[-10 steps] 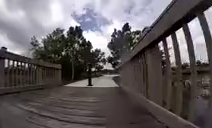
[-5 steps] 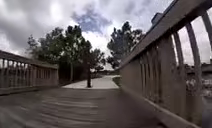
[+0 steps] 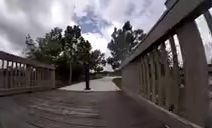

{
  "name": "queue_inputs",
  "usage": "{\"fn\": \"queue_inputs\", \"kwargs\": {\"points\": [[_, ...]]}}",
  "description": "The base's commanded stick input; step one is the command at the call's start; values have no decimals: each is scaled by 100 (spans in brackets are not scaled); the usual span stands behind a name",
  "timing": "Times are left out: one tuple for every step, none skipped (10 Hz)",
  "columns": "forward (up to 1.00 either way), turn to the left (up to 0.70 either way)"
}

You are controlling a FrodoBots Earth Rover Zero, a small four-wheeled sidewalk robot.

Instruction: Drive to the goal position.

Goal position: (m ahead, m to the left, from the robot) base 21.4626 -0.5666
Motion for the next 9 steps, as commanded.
{"fn": "queue_inputs", "kwargs": {"points": [[60,1],[60,1],[60,1],[60,1],[60,1],[60,1],[60,1],[60,1],[60,1]]}}
